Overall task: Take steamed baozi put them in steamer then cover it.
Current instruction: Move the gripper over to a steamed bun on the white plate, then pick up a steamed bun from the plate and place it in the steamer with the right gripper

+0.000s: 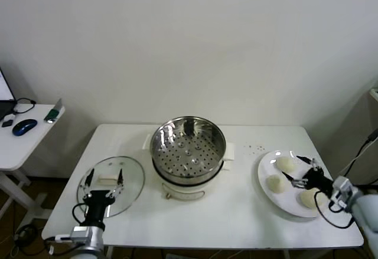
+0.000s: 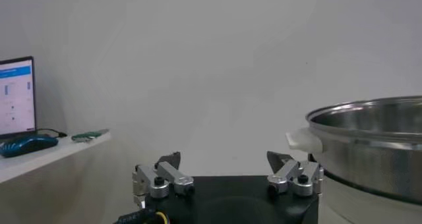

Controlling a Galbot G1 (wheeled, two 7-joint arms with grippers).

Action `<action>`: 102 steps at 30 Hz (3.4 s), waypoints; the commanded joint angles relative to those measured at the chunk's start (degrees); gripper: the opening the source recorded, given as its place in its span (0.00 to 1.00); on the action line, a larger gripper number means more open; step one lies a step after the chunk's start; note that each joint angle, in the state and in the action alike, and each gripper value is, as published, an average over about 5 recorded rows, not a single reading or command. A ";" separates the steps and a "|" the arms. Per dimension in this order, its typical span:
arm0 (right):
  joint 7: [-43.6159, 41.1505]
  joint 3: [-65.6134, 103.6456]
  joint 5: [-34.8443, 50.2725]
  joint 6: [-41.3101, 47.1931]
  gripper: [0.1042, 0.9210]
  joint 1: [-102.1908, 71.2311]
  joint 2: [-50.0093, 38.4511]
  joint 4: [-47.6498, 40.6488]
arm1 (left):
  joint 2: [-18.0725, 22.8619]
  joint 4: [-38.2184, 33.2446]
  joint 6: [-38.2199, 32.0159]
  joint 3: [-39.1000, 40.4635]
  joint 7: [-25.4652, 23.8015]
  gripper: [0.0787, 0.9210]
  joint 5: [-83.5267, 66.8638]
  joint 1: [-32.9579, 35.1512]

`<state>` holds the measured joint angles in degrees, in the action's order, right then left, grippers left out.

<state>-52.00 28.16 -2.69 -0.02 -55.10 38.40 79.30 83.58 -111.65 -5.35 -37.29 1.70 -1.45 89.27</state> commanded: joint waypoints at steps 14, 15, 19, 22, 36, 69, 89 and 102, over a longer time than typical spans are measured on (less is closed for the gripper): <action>-18.47 -65.65 -13.32 -3.48 0.88 58.65 0.07 -28.19 | -1.34 1.17 1.11 -0.11 0.57 0.88 -0.75 -0.25; -18.09 -66.44 -13.58 -3.43 0.88 58.81 1.30 -29.11 | -1.45 1.18 1.18 -0.21 0.64 0.88 -0.82 -0.32; -17.14 -66.74 -14.07 -3.44 0.88 58.21 6.28 -33.40 | -2.22 1.28 1.42 -0.64 0.90 0.88 -1.13 -0.58; -16.57 -66.12 -14.41 -3.22 0.88 57.12 8.89 -35.44 | -2.65 1.53 1.43 -0.93 0.97 0.88 -1.16 -0.72; -13.24 -59.80 -20.05 -4.79 0.88 52.84 14.88 -43.67 | -2.54 2.44 1.50 -1.69 0.94 0.88 -1.49 0.31; -15.23 -64.03 -17.00 -9.03 0.71 56.60 13.46 -39.41 | -2.20 2.52 0.92 -2.35 1.29 0.88 -1.31 1.38; -18.77 -102.13 5.07 -26.55 0.73 95.92 24.68 -26.26 | -2.88 1.79 0.87 -1.50 0.92 0.88 -0.45 3.95; -14.01 -94.29 -17.01 -38.90 0.74 89.44 42.82 -25.40 | -5.29 2.07 0.82 -0.71 0.79 0.88 -0.59 4.07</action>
<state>-67.94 -66.64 -10.33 -31.29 34.02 70.55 52.63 79.48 -109.46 -4.50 -38.14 2.49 -2.12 93.02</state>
